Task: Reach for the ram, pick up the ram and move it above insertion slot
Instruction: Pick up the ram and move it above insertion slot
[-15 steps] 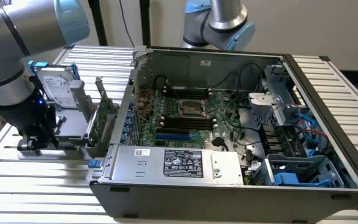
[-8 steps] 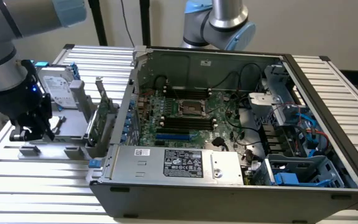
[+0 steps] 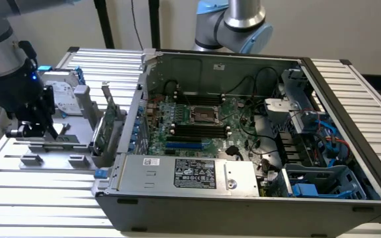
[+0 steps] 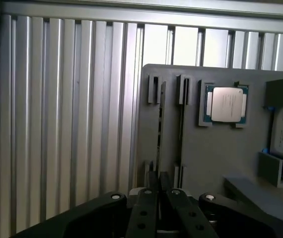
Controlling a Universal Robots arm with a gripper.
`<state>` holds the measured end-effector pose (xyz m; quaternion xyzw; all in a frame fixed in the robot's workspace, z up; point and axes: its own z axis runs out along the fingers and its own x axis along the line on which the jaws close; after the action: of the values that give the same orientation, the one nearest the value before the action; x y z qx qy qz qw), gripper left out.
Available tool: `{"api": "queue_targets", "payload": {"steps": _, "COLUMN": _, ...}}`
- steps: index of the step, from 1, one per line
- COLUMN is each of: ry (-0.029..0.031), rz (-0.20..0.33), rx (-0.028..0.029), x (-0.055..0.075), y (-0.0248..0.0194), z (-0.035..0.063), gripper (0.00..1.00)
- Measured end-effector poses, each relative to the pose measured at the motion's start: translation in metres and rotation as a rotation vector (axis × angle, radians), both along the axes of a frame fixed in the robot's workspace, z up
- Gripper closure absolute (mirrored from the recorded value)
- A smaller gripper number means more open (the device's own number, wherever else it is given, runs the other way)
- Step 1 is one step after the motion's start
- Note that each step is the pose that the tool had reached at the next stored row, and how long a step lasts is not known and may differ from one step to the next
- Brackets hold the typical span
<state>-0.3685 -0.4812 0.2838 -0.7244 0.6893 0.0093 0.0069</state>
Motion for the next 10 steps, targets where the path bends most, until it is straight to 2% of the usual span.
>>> {"api": "queue_targets", "payload": {"steps": 10, "ry": 0.0008, "rz": 0.002, "rx": 0.0006, "x": 0.031, "y": 0.0, "z": 0.0452, "gripper": 0.87}}
